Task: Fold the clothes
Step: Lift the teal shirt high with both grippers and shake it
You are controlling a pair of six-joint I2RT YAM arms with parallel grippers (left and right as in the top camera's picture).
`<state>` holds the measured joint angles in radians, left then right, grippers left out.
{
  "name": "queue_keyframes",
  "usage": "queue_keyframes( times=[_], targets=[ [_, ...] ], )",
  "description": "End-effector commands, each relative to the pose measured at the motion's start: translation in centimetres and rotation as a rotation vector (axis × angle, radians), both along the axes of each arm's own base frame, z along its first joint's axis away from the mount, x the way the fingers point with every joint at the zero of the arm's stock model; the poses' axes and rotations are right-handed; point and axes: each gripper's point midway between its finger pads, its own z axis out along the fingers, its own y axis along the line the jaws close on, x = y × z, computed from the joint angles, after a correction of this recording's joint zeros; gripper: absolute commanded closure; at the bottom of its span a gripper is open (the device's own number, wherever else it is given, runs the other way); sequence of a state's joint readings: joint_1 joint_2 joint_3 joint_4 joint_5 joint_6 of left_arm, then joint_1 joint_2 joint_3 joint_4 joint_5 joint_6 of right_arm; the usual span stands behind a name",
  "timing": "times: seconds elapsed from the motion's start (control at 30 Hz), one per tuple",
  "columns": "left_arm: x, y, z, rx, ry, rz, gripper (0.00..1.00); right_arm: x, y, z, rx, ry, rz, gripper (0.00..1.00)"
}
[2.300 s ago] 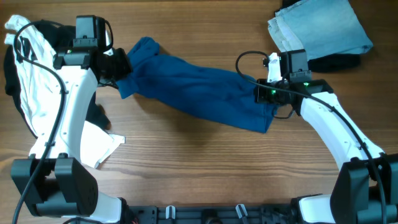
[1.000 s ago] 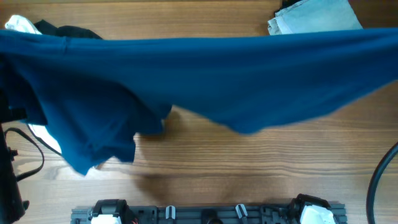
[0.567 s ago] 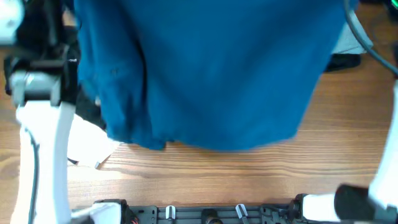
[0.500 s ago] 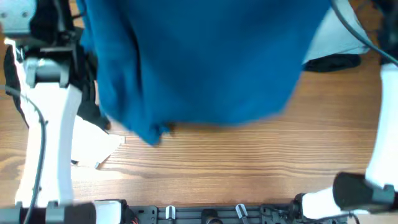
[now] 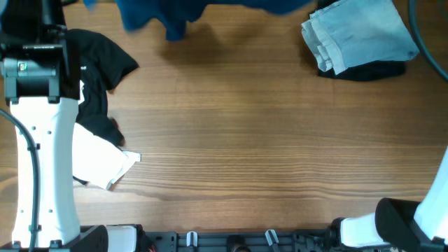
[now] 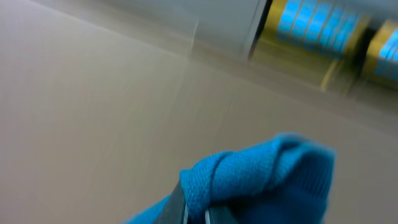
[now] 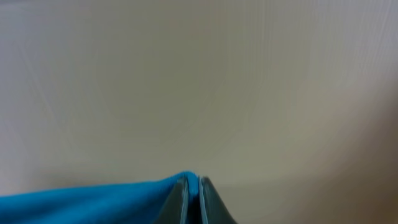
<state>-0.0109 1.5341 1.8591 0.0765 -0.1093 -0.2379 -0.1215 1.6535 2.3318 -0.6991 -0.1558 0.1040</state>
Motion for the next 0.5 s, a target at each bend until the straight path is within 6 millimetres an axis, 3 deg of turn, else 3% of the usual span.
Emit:
queue_keyframes(
  times=[0.0, 0.13, 0.2, 0.3, 0.37, 0.47],
  targets=[
    [2.8, 0.5, -7.8, 0.075, 0.316, 0.026, 0.96, 5.0, -0.8, -11.7, -0.022, 0.341, 0.010, 0.96],
    [3.4, 1.4, -19.2, 0.071, 0.743, 0.026, 0.96, 6.4, 0.1, -22.3, 0.007, 0.667, 0.092, 0.95],
    [2.8, 1.4, -22.9, 0.070, 0.886, 0.020, 0.96, 6.1, 0.4, -25.2, 0.032, 0.767, 0.114, 0.96],
    [0.9, 1.4, -26.3, 0.069, 1.043, 0.012, 0.96, 5.1, 0.6, -26.3, 0.047, 0.829, 0.122, 0.96],
    [-0.2, 1.2, -26.5, 0.068, 1.077, 0.004, 0.96, 4.1, 1.0, -25.9, 0.056, 0.844, 0.133, 0.96],
    [-1.9, 0.2, -25.4, 0.061, 1.070, -0.055, 0.96, 1.8, 1.3, -24.4, 0.062, 0.849, 0.139, 0.96]
  ],
)
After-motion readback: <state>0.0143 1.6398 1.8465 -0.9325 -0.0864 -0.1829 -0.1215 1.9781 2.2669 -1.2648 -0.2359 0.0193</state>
